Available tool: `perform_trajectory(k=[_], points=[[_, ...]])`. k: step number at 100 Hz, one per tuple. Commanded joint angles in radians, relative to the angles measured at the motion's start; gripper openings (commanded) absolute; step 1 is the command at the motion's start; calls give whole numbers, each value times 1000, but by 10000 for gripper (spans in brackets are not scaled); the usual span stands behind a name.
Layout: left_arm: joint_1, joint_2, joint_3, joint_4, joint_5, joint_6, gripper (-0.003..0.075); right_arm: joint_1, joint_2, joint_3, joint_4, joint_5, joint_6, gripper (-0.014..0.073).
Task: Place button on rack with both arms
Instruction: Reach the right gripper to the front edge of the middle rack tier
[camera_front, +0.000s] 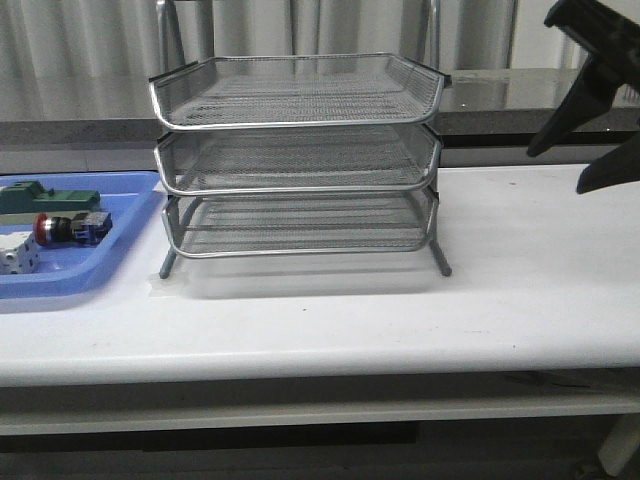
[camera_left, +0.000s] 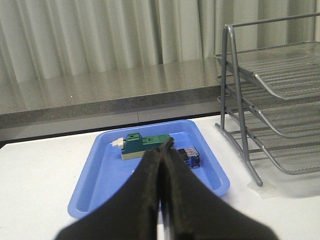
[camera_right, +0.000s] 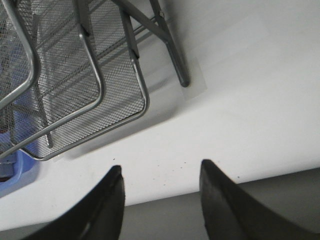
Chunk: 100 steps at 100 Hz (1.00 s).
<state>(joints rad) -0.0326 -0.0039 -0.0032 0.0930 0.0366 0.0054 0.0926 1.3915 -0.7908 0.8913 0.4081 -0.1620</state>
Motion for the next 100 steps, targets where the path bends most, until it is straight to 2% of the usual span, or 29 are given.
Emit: perform_trajectory(k=[1,19,34,45,67,100], points=[[1,-33,56,-8,-83,-5,-21,2,12,-35,168,-29,-121,371],[1,-33,56,-8,-83,-5,-21,2,91,-39,511,12,-420,371],[1,-33,56,-8,-83,-5,-21,2,166,-39,854,106,-718,371],[1,-33,56,-8,-83,-5,-21,2,225,-39,1042,188,-861,371],[1,-33,56,-8,-83,-5,-21,9,340,-84,1046,311,-877,371],[1,-33,56,-8,-83,-5,-21,10,432,-184,1046,355,-877,370]])
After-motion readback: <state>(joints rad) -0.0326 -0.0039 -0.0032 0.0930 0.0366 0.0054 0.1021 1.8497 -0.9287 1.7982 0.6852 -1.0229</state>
